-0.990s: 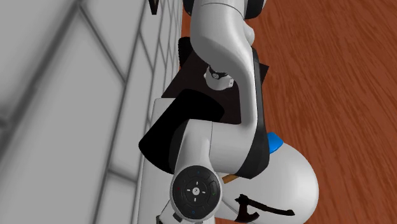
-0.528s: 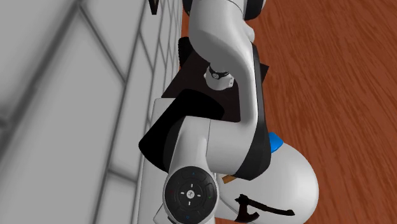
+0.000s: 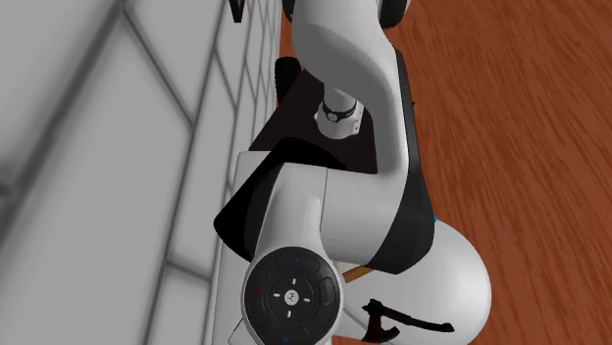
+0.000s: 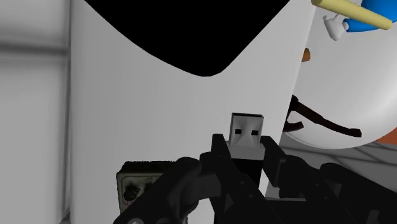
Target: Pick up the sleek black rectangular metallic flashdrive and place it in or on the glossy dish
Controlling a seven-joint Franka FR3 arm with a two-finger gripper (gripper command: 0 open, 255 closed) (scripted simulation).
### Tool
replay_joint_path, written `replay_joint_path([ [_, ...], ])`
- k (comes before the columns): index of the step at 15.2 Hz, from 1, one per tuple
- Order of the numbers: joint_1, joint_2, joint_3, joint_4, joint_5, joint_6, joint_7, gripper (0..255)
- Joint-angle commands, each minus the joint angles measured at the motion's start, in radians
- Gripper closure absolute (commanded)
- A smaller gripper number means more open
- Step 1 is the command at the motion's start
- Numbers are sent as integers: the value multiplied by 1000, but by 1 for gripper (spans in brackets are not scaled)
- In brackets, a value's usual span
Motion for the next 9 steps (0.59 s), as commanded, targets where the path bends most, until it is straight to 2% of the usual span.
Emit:
replay_joint_path([
  [1, 1, -2, 0, 26, 1, -29, -2, 255],
  [9, 8, 9, 2, 151, 0, -142, -7, 255],
])
